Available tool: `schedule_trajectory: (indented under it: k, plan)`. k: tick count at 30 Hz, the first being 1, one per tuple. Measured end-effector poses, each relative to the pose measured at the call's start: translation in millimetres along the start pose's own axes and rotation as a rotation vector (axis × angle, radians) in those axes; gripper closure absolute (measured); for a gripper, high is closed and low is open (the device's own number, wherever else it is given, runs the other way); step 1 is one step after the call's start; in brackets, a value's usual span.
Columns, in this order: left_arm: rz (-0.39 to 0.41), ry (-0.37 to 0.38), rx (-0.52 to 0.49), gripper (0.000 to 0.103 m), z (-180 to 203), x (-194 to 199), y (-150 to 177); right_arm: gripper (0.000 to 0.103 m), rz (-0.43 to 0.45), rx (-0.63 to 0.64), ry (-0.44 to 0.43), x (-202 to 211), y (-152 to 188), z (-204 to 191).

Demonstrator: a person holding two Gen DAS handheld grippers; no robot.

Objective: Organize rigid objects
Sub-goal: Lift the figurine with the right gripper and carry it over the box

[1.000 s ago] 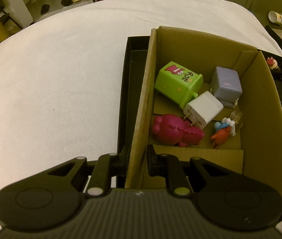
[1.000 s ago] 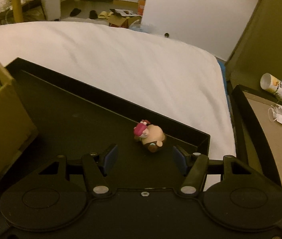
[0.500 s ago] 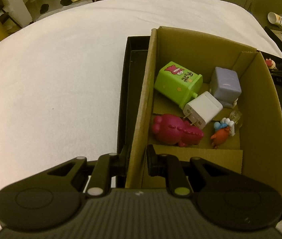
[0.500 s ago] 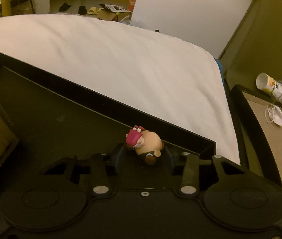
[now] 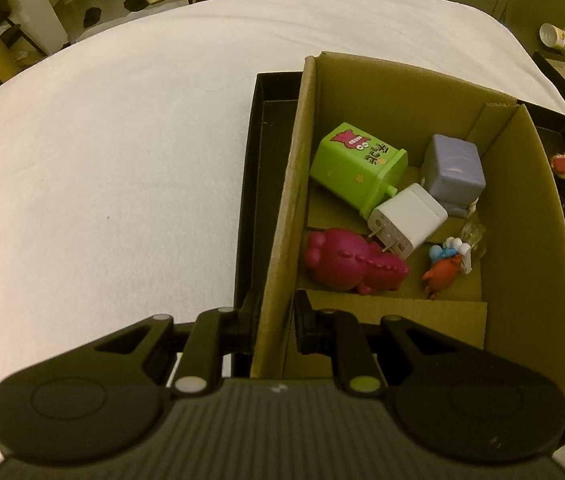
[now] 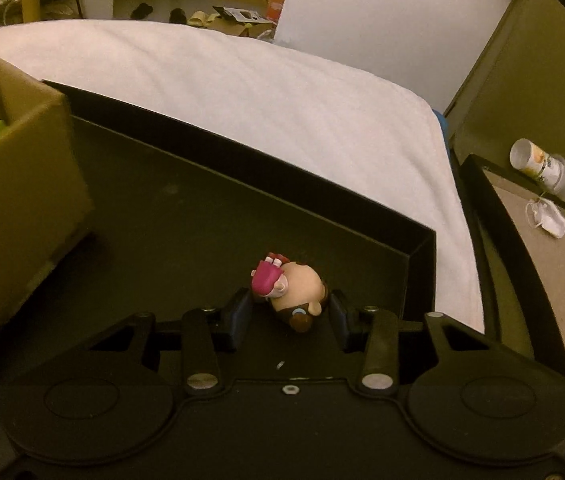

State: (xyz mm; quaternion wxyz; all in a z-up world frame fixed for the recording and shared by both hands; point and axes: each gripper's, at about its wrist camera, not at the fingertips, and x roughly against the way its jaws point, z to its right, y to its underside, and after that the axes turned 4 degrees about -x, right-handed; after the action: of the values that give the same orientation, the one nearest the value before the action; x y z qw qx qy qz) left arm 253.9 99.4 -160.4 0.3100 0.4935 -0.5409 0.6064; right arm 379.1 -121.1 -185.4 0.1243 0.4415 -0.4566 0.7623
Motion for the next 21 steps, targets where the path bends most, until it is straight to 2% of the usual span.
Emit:
schedule_trajectory:
  k: [11, 21]
  plan:
    - [0.006, 0.012, -0.001, 0.088, -3, 1, 2, 0.062, 0.111, -0.023, -0.053, 64, -22, -14]
    - [0.01, 0.023, 0.009, 0.088, -4, 1, 3, 0.062, 0.152, -0.005, -0.108, 97, -36, -33]
